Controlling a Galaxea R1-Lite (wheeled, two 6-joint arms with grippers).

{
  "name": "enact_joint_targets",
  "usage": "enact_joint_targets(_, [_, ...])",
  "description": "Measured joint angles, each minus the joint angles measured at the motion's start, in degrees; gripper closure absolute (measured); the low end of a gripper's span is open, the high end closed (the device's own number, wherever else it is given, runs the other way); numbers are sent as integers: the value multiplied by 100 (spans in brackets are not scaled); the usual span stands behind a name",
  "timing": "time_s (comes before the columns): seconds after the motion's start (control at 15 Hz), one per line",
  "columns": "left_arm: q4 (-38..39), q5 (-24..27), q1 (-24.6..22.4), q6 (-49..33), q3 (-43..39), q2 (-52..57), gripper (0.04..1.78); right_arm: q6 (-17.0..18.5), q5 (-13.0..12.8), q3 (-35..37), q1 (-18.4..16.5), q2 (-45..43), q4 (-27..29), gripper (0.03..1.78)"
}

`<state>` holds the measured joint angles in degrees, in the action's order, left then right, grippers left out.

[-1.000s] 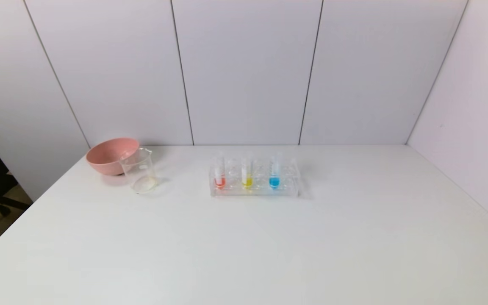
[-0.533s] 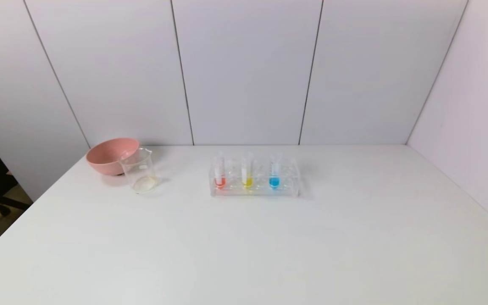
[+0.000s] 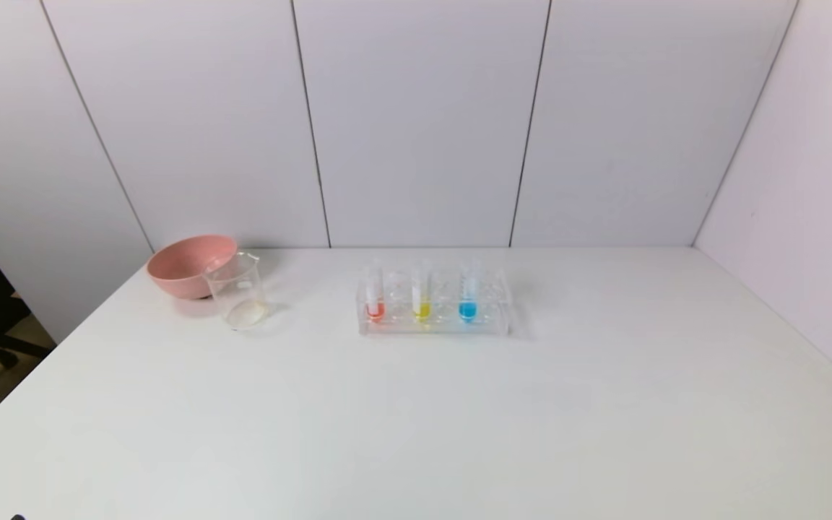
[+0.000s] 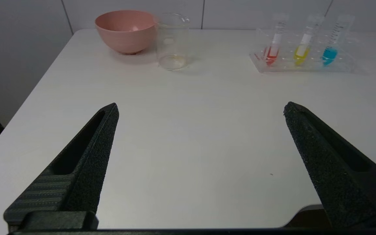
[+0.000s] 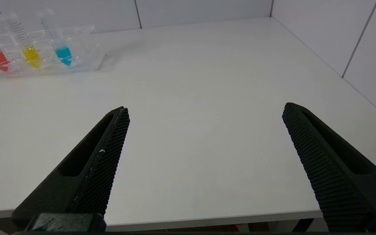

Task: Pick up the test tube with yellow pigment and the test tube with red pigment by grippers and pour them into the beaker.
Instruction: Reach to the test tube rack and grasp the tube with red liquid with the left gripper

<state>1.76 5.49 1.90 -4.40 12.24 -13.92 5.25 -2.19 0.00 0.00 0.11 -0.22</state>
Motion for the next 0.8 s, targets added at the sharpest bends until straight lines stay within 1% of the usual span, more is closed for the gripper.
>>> enact_joint_targets(0.27, [607,1036,247,5,507,-1496,6,0,0,0,0,0,0,10])
enact_joint_targets(0.4, [976,1436,289,13,675,-2241,6,0,0,0,0,0,-2,10])
enact_joint_targets(0.47, [1185,1530,300,13,763,-2648,6,0,2,0,0,0,0,10])
enact_joint_targets(0.6, [1556,1532,313,11,962,-3395,6,0,0,0,0,0,-2,10])
enact_joint_targets(0.8, [1877,1083,405,60,1391,-4348,6,0,0,0,0,0,-2,10])
